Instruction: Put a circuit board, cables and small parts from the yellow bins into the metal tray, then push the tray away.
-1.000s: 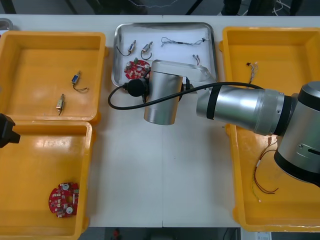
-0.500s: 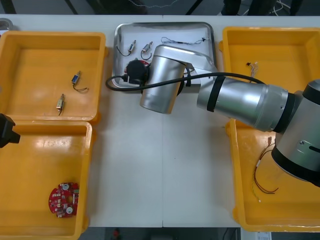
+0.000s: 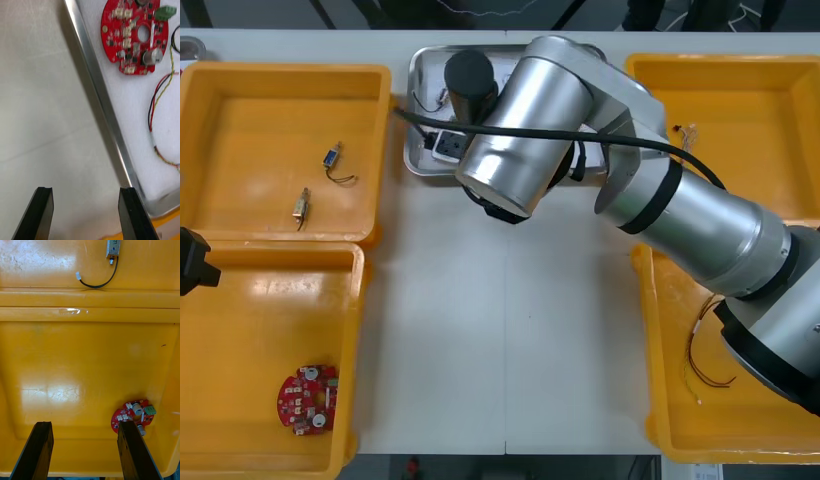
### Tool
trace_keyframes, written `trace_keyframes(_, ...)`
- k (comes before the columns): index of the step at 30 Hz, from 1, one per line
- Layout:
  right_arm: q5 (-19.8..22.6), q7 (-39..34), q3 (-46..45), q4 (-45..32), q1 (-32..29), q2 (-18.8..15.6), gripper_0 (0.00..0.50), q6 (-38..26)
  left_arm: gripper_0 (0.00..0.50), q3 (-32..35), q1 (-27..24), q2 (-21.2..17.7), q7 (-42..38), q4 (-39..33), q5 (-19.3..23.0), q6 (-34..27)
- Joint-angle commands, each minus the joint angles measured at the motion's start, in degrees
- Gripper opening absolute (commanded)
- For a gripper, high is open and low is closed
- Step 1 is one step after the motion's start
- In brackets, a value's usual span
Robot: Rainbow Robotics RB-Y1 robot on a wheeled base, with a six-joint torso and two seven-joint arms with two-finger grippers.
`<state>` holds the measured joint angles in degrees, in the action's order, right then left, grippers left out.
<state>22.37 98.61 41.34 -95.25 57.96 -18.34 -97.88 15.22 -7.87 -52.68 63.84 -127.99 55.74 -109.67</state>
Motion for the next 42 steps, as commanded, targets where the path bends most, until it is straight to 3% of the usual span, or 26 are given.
trace_keyframes(1,0.4,-0.7,-8.7,-8.5,-5.3,1.0,0.500,-7.5,0.500,1.7,0.9,-2.2,5.4,-0.9,0.2,-0.3)
trace_keyframes(4,0.4,-1.6,-13.0,-12.9,-8.1,0.9,0.500,-12.1,0.500,1.7,0.9,-2.2,5.4,-0.9,0.2,-0.3)
trace_keyframes(11,0.7,-3.6,-22.4,-20.6,-13.2,1.0,0.500,-12.1,0.500,1.7,0.9,-2.2,5.4,-0.9,0.2,-0.3)
trace_keyframes(16,1.4,-10.8,-27.7,-27.5,-17.4,0.1,0.500,-12.1,0.500,1.7,0.9,-2.2,5.4,-0.9,0.2,-0.3)
trace_keyframes(26,6.9,-24.3,-35.4,-35.4,-27.4,-7.9,0.500,-12.1,0.500,1.7,0.9,-2.2,5.4,-0.9,0.2,-0.3)
trace_keyframes(33,11.8,-25.6,-43.7,-37.1,-34.8,-13.9,0.500,-12.1,0.500,1.7,0.9,-2.2,5.4,-0.9,0.2,-0.3)
trace_keyframes(36,16.1,-25.1,-49.9,-37.7,-39.0,-16.7,0.500,-12.1,0.500,1.7,0.9,-2.2,5.4,-0.9,0.2,-0.3)
trace_keyframes(42,21.4,-24.9,-59.5,-37.8,-45.1,-18.8,0.500,-12.1,0.500,1.7,0.9,-2.2,5.4,-0.9,0.2,-0.3)
